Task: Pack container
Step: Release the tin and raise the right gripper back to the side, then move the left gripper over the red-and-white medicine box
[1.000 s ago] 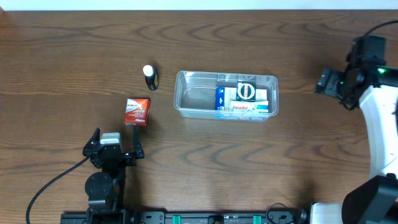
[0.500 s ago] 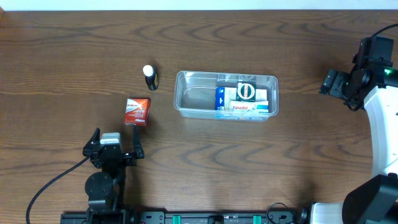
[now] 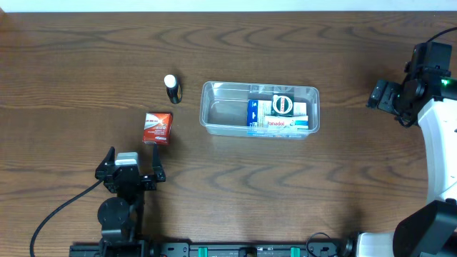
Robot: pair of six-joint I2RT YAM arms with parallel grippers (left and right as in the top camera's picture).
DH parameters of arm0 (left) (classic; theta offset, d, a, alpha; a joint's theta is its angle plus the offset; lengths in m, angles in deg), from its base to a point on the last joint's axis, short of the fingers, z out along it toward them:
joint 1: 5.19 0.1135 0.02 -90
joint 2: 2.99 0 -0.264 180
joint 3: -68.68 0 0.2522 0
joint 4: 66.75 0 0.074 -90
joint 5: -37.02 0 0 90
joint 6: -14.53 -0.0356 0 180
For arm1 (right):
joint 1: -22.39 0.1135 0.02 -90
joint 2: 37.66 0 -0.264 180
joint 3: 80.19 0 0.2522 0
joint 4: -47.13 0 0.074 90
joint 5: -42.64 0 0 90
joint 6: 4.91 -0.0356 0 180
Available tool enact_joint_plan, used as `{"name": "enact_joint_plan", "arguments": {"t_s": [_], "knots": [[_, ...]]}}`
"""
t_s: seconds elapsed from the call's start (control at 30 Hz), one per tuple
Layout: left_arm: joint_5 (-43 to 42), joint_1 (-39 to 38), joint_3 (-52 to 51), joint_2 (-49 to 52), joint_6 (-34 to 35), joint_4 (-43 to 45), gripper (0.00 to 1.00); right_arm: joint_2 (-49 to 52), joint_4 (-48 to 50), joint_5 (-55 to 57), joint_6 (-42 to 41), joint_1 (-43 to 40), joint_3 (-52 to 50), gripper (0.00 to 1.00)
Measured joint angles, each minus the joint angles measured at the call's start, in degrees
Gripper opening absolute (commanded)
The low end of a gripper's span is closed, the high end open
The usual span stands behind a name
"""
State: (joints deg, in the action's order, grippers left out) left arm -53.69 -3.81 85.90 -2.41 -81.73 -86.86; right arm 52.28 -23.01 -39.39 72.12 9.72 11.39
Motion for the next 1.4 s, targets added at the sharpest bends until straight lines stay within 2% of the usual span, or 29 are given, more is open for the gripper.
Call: {"name": "enact_joint_plan", "arguments": {"t_s": [0.57,0.7,0.83,0.97,1.07,1.13,1.27,1.4], "knots": [[-0.37,0.00,-0.11,0.00,0.46,0.70,0.98,0.00,0.00,0.00,0.00,0.00,0.00,0.99],[-6.58,0.00,-0.83,0.02,0.55,3.87,0.98,0.00,0.00,0.00,0.00,0.00,0.00,0.99],[-12.74,0.00,1.92,1.16,2.69,0.79,0.98,0.00,-0.02,0.02,0.00,0.00,0.00,0.99],[-15.28,0.00,13.49,8.85,4.11,-4.26,0.98,0.00,-0.07,0.00,0.02,0.00,0.00,0.99],[-16.17,0.00,28.09,20.26,4.63,-12.94,0.98,0.00,-0.11,0.00,0.02,0.00,-0.04,0.99],[-16.55,0.00,38.73,29.27,4.28,-22.10,0.98,0.00,-0.04,0.09,0.02,0.00,-0.07,0.99],[-16.96,-0.04,62.51,52.13,1.90,-46.05,0.98,0.00,-0.07,0.04,0.02,0.00,-0.13,0.99],[-17.18,-0.04,79.56,70.84,1.07,-60.74,0.98,0.00,-0.04,0.02,0.02,0.00,-0.22,0.99]]}}
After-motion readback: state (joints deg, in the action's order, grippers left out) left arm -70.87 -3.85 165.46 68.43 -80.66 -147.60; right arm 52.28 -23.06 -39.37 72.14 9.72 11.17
